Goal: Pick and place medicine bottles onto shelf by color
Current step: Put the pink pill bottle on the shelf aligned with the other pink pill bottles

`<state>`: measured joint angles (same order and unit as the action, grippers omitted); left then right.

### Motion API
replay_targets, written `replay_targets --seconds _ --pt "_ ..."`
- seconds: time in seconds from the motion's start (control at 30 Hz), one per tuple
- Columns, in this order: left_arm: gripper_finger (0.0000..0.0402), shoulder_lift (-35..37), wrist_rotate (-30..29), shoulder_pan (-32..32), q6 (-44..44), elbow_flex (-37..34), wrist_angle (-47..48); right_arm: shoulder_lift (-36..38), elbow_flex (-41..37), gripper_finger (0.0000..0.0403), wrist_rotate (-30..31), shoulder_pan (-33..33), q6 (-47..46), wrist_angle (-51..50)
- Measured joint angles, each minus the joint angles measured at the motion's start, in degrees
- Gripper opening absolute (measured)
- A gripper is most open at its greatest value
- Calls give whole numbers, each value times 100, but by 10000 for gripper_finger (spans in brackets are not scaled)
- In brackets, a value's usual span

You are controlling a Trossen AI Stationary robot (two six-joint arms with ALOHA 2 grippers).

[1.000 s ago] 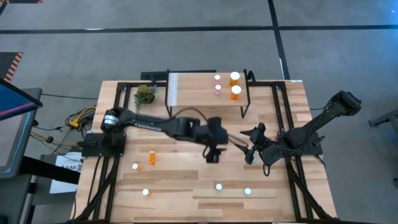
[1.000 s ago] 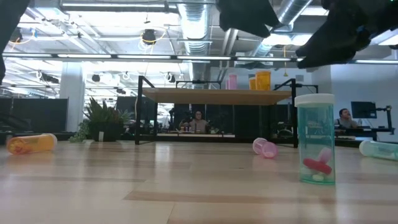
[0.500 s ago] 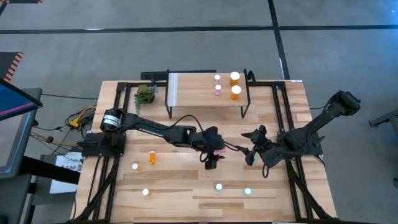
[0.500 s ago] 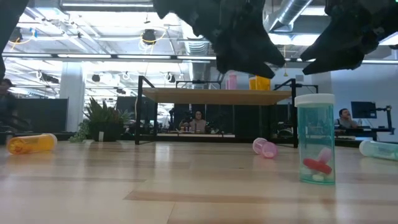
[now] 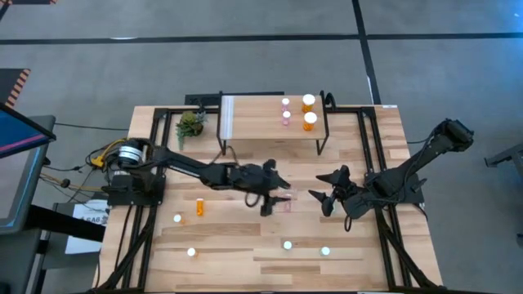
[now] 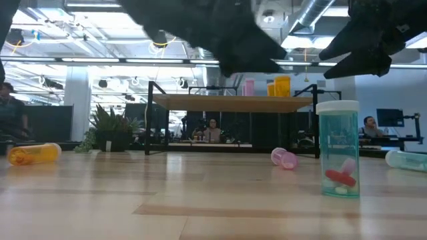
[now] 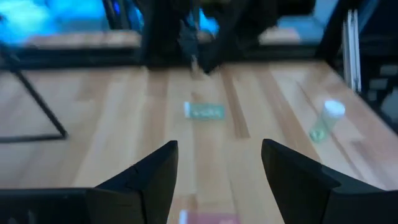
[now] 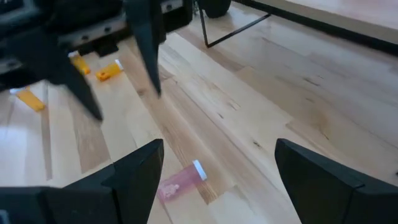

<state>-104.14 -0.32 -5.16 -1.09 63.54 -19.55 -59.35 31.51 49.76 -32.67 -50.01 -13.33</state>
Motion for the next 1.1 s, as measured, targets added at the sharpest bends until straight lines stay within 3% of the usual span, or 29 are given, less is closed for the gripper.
replay_targets --seconds 0.13,0.27,0.5,0.8,0.97,1.1 --pt "219 587 0 150 -58 -804 -1082 -51 0 328 1 166 -123 149" --pt "219 899 -1 203 -63 -1187 -1573 -331 0 328 -26 394 30 721" --pt "219 986 346 195 154 -1249 -1590 -1345 4 328 -510 781 478 2179" --pt "219 988 407 222 451 -1249 -1195 -2455 42 328 -1085 978 -322 3005" --pt "219 988 407 308 447 -1249 -1058 -3128 506 328 -1159 969 -462 2946" --pt "219 989 400 332 404 -1249 -1038 -3611 1096 328 -1384 995 -742 2010"
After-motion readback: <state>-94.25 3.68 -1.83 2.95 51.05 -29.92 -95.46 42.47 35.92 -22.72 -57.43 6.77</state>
